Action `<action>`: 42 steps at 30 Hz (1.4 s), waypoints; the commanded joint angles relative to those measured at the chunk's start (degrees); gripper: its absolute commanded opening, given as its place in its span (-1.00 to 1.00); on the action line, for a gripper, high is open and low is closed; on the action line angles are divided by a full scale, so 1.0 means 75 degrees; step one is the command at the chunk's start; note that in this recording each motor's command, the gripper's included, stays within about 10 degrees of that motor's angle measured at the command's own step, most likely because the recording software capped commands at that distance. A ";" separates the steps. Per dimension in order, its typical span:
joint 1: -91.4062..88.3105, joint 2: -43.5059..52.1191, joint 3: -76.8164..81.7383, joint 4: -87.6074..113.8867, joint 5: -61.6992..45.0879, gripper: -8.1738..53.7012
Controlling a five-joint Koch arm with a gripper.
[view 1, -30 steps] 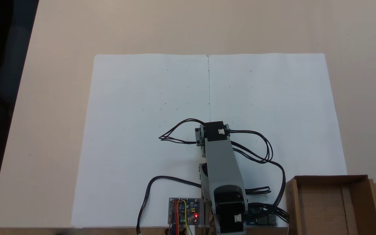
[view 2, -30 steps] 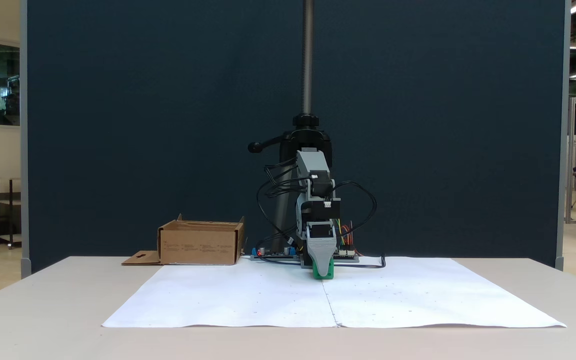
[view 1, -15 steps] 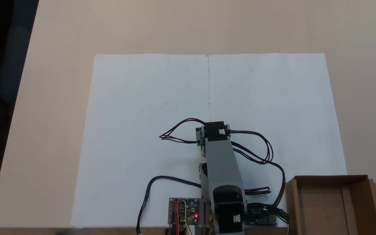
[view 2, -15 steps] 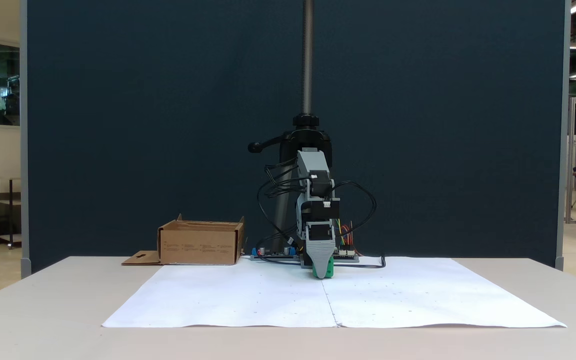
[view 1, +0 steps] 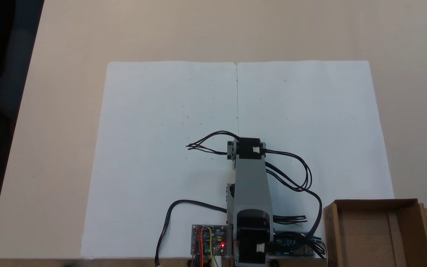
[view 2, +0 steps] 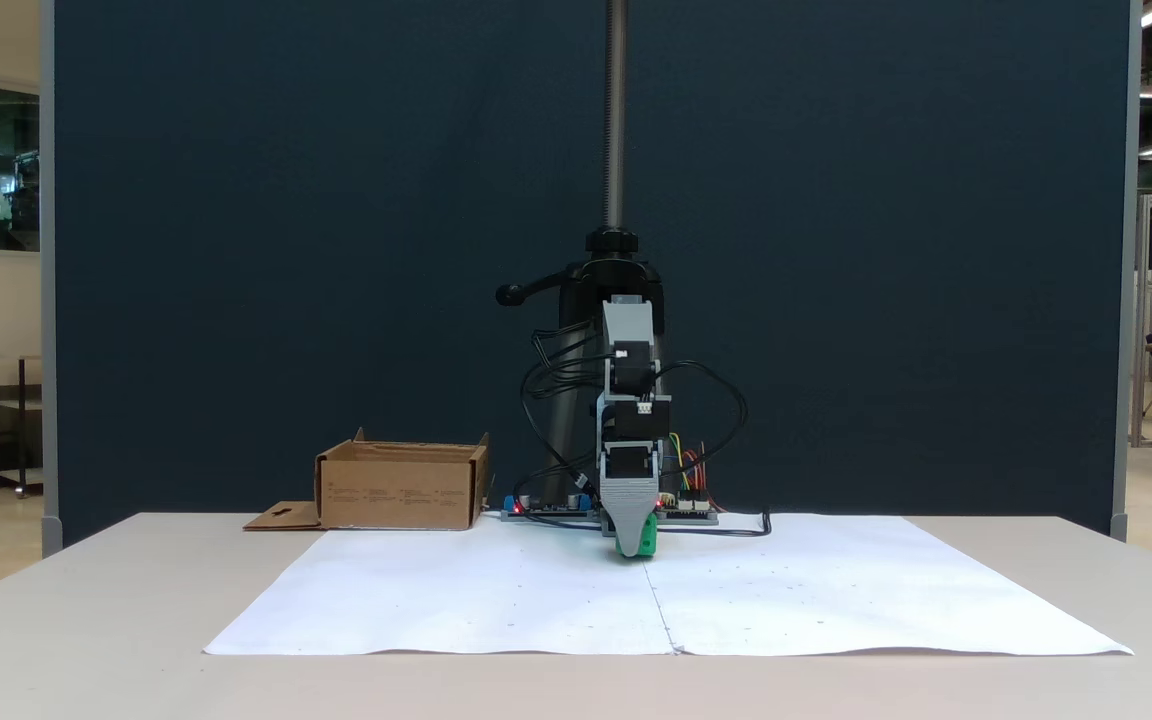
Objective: Grasp a green dice and put it in the bin.
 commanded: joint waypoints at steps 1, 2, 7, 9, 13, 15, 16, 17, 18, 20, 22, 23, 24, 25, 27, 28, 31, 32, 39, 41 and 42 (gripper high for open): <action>0.0340 0.0129 -0.0375 -0.1263 -0.0434 -0.35; 0.0422 0.0129 -0.0539 -0.1556 -0.0375 -0.35; 0.0867 -0.0164 -0.1758 -0.2789 -0.0258 -0.35; 0.1160 -0.0316 -0.2156 -0.2859 -0.0141 -0.35; 0.2402 -0.1066 -0.3551 -0.3070 0.0012 -0.35; 0.3457 -0.1770 -0.4523 -0.3070 0.0164 -0.34; 0.3703 -0.1840 -0.4711 -0.3059 0.0176 -0.35; 0.3996 -0.1969 -0.4898 -0.3059 0.0176 -0.35; 0.4242 -0.2027 -0.5016 -0.3047 0.0164 -0.34; 0.4641 -0.2109 -0.5145 -0.3047 0.0164 -0.35; 0.5074 -0.2168 -0.5262 -0.3047 0.0164 -0.34; 0.5297 -0.2168 -0.5309 -0.3035 0.0164 -0.35; 0.5543 -0.2168 -0.5332 -0.3023 0.0152 -0.35; 0.6023 -0.2168 -0.5344 -0.3012 0.0164 -0.35; 0.6609 -0.2168 -0.5344 -0.2859 0.0152 -0.35; 0.6914 -0.2156 -0.5344 -0.2766 0.0152 -0.35; 0.8309 -0.2145 -0.5344 -0.2402 0.0129 -0.35; 0.8602 -0.2145 -0.5344 -0.2332 0.0070 -0.35; 1.0688 -0.1922 -0.5344 -0.2250 -0.0223 -0.35; 1.1508 -0.1816 -0.5344 -0.2238 -0.0539 -0.34; 1.1684 -0.1816 -0.5344 -0.2215 -0.0656 -0.35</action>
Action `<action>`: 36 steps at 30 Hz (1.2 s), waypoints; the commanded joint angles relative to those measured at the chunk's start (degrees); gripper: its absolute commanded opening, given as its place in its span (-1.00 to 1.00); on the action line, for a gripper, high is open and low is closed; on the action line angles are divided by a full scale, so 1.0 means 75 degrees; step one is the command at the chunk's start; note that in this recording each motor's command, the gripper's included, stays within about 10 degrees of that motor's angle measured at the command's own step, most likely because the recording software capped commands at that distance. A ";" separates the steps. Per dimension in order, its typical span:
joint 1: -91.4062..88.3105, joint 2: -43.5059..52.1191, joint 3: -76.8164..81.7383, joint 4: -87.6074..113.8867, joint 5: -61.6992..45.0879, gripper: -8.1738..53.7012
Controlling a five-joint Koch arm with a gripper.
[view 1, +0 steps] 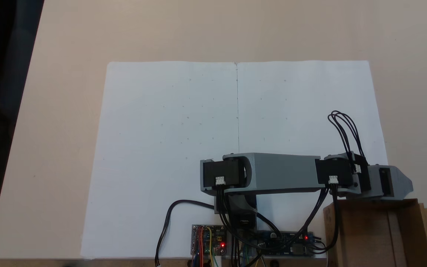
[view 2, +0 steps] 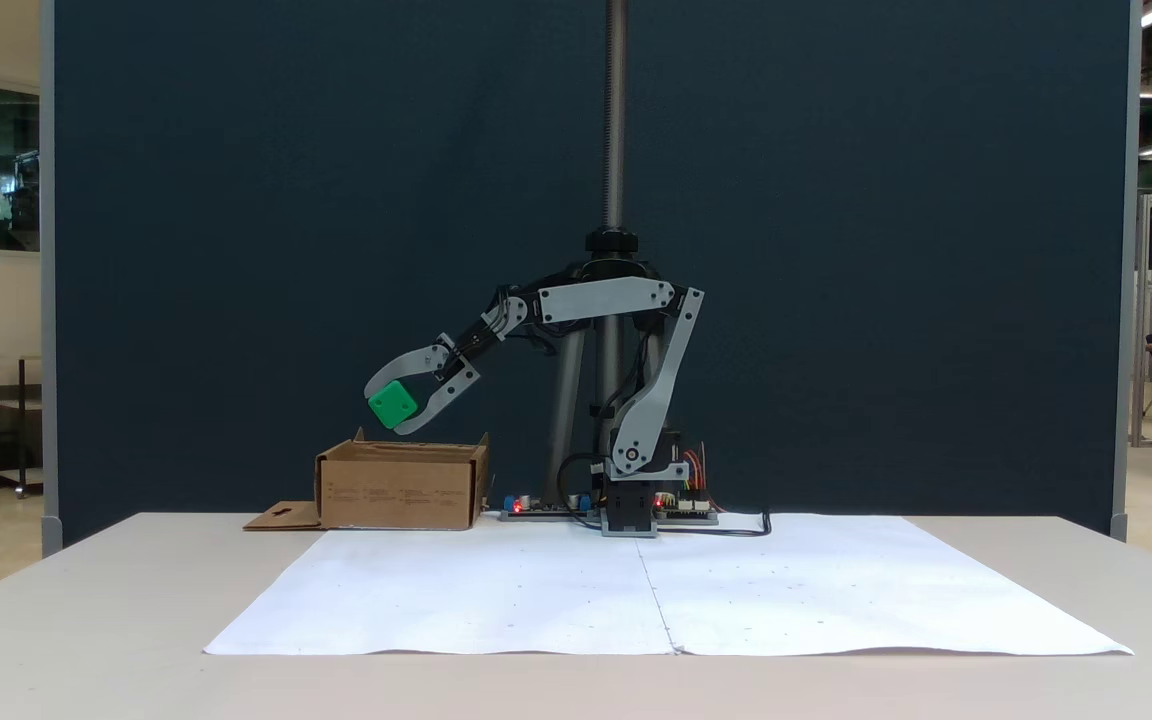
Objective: Grasp a green dice and put it in the bin.
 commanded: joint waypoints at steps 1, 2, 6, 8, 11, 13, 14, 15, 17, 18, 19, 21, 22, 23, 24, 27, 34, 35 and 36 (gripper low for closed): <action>0.0551 0.0293 -0.0516 0.0398 -0.1066 -0.35; 0.0691 0.0293 -0.0516 0.0516 -0.1172 -0.35; 0.1371 0.0293 -0.0516 0.1313 -0.1793 -0.35; 0.1629 0.0270 -0.0516 0.1687 -0.2121 -0.35; 0.1758 0.0141 -0.0516 0.1699 -0.2262 -0.35; 0.1793 0.0129 -0.0516 0.1676 -0.2379 -0.35; 0.1805 0.0117 -0.0527 0.1664 -0.2426 -0.34; 0.1828 0.0059 -0.0539 0.1641 -0.2473 -0.35; 0.1910 -0.0141 -0.0621 0.1570 -0.2590 -0.35; 0.1957 -0.0270 -0.0645 0.1453 -0.2637 -0.35; 0.2016 -0.0445 -0.0762 0.1453 -0.2742 -0.34; 0.2098 -0.0668 -0.0867 0.1336 -0.2836 -0.35; 0.2098 -0.0738 -0.0867 0.1242 -0.2836 -0.35; 0.2098 -0.0867 -0.0914 0.1078 -0.2836 -0.35; 0.2109 -0.0926 -0.0961 0.1066 -0.2836 -0.35; 0.2121 -0.1066 -0.1031 0.1055 -0.2836 -0.35; 0.2156 -0.1348 -0.1008 0.1043 -0.2766 0.52; 0.2156 -0.1359 -0.1008 0.1031 -0.2754 0.59; 0.2156 -0.1359 -0.1008 0.1031 -0.2766 0.59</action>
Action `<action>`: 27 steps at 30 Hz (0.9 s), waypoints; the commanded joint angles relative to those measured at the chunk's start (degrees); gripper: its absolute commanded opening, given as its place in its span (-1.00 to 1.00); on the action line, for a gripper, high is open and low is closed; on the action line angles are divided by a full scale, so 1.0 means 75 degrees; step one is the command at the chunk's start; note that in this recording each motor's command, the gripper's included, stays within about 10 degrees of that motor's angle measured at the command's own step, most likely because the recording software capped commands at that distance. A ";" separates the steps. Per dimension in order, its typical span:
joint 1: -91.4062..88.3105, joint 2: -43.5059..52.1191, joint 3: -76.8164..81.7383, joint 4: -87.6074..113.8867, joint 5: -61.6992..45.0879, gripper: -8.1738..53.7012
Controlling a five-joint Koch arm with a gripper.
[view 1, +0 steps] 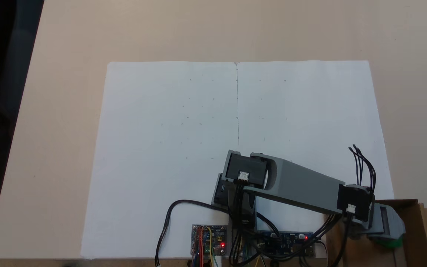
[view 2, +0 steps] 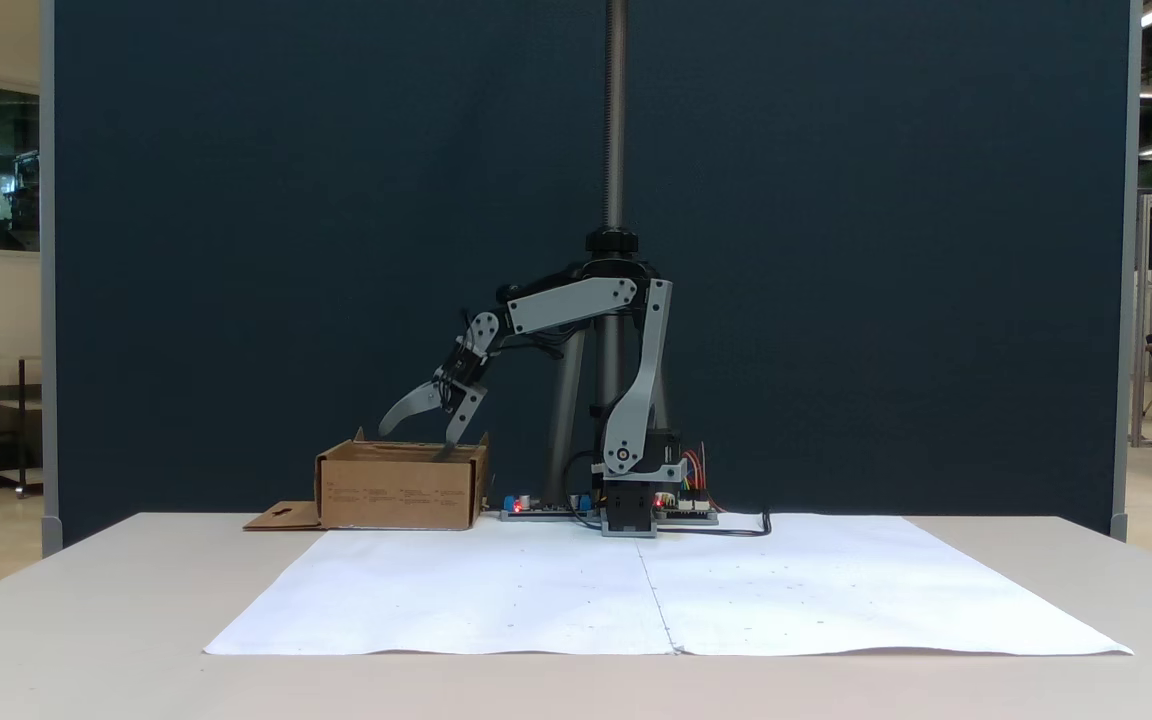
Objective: Grasp a green dice and put it in the bin.
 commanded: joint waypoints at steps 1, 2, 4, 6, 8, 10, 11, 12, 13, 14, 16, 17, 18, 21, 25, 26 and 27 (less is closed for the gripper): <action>0.0152 0.0176 -0.0492 -0.0492 -0.0645 0.59; 0.0152 0.0176 -0.0492 -0.0492 -0.0645 0.59; 0.0152 0.0188 -0.0492 -0.0504 -0.0621 0.59; 0.0094 0.0340 -0.0492 -0.0492 -0.0293 0.59; -0.0141 0.0645 -0.0492 -0.0469 0.0176 0.59; -0.0574 0.1066 -0.0492 -0.0457 0.0703 0.59; -0.0832 0.1336 -0.0492 -0.0457 0.0996 0.59; -0.1137 0.1559 -0.0492 -0.0469 0.1219 0.59; -0.1746 0.2039 -0.0492 -0.0480 0.1559 0.59; -0.2473 0.2508 -0.0492 -0.0504 0.1875 0.59; -0.3410 0.2859 -0.0504 -0.0527 0.2098 0.59; -0.3914 0.2988 -0.0504 -0.0574 0.2227 0.59; -0.4395 0.3047 -0.0504 -0.0574 0.2402 0.59; -0.5895 0.3059 -0.0492 -0.0574 0.2637 0.59; -0.7676 0.3211 -0.0445 -0.0574 0.2637 0.60; -0.8121 0.3246 -0.0434 -0.0574 0.2637 0.64; -0.8566 0.3270 -0.0434 -0.0574 0.2637 0.66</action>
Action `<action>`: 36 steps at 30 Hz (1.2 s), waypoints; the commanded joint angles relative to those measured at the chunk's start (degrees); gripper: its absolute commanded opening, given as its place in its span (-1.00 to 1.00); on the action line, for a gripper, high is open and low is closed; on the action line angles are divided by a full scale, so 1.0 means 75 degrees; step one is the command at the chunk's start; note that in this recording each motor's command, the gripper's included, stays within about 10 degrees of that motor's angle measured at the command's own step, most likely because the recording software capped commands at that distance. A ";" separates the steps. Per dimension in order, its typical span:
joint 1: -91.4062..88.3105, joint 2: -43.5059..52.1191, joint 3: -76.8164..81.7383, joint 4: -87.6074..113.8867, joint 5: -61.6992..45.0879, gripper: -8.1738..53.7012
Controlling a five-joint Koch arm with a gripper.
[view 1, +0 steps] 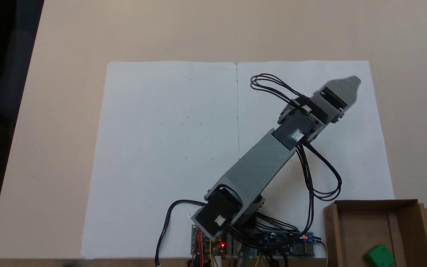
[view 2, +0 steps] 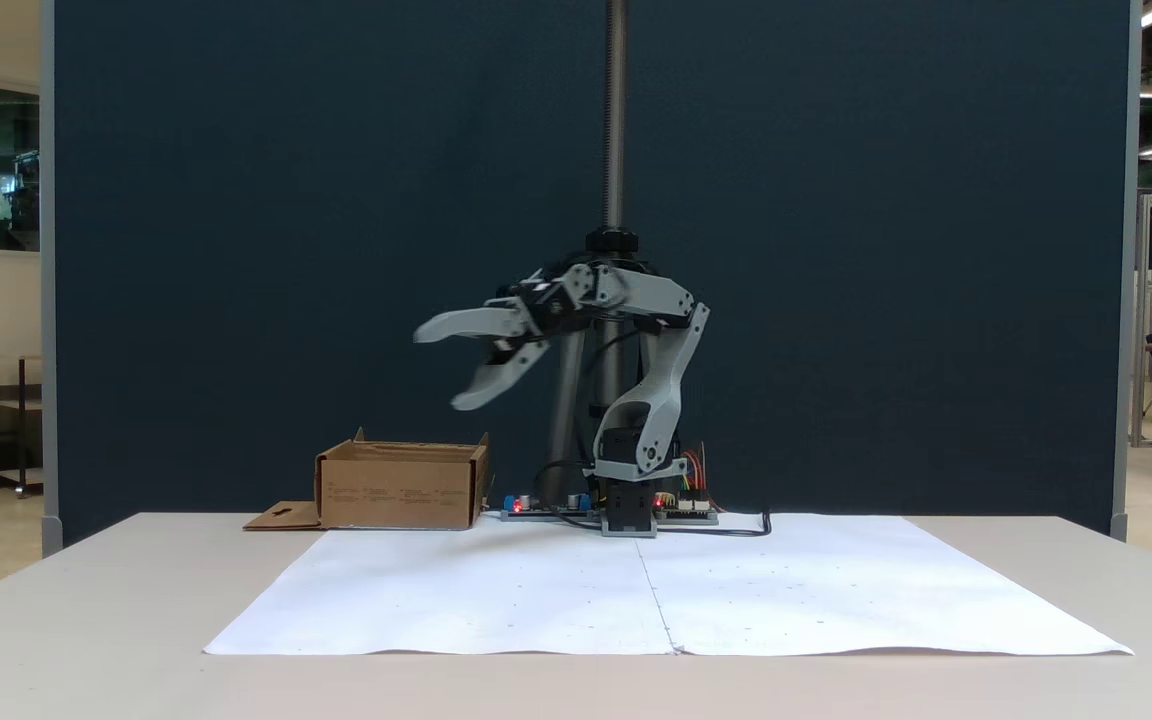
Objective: Grasp a green dice and put it in the bin.
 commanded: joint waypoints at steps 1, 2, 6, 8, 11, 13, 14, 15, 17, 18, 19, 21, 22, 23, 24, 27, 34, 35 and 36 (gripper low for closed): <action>-0.0879 0.0305 -0.0434 -0.0574 0.0633 0.67; -0.1289 0.0305 -0.0434 -0.0574 0.0621 0.67; -0.2707 0.0281 -0.0410 -0.0574 0.0621 0.66; -0.3246 0.0293 -0.0340 -0.0586 0.0621 0.66; -0.3961 0.0293 -0.0129 -0.0645 0.0621 0.66; -0.4348 0.0293 0.0012 -0.0785 0.0609 0.66; -0.4523 0.0316 0.0199 -0.1031 0.0609 0.66; -0.4699 0.0387 0.0469 -0.1359 0.0598 0.66; -0.5016 0.0480 0.1137 -0.1837 0.0574 0.66; -0.5133 0.0598 0.1535 -0.2107 0.0539 0.66; -0.5203 0.0645 0.1887 -0.2376 0.0516 0.66; -0.5262 0.0773 0.2531 -0.2810 0.0457 0.66; -0.5262 0.0855 0.2859 -0.3033 0.0457 0.66; -0.5250 0.0926 0.3152 -0.3255 0.0457 0.66; -0.5250 0.0996 0.3469 -0.3490 0.0457 0.66; -0.5227 0.1277 0.4500 -0.4204 0.0363 0.66; -0.5238 0.2168 0.6363 -0.5833 0.0258 0.66; -0.5238 0.2180 0.6539 -0.6056 0.0152 0.66; -0.5238 0.2215 0.6727 -0.6302 0.0023 0.66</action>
